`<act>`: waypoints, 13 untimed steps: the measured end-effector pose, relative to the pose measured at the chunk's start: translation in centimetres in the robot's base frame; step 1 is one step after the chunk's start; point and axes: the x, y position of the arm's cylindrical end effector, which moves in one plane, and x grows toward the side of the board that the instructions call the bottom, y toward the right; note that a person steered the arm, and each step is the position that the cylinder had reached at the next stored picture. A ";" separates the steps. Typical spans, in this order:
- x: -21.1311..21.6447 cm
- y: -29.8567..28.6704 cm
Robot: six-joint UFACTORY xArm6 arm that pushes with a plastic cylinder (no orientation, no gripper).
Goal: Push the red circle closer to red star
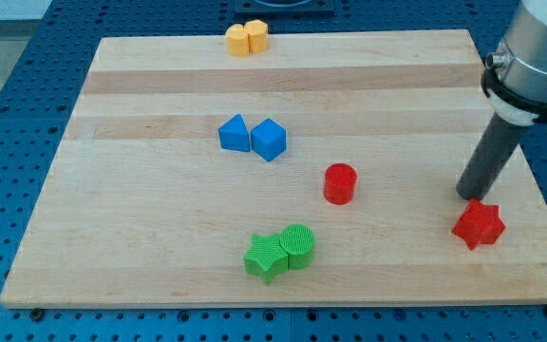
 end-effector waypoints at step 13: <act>-1.5 -10.1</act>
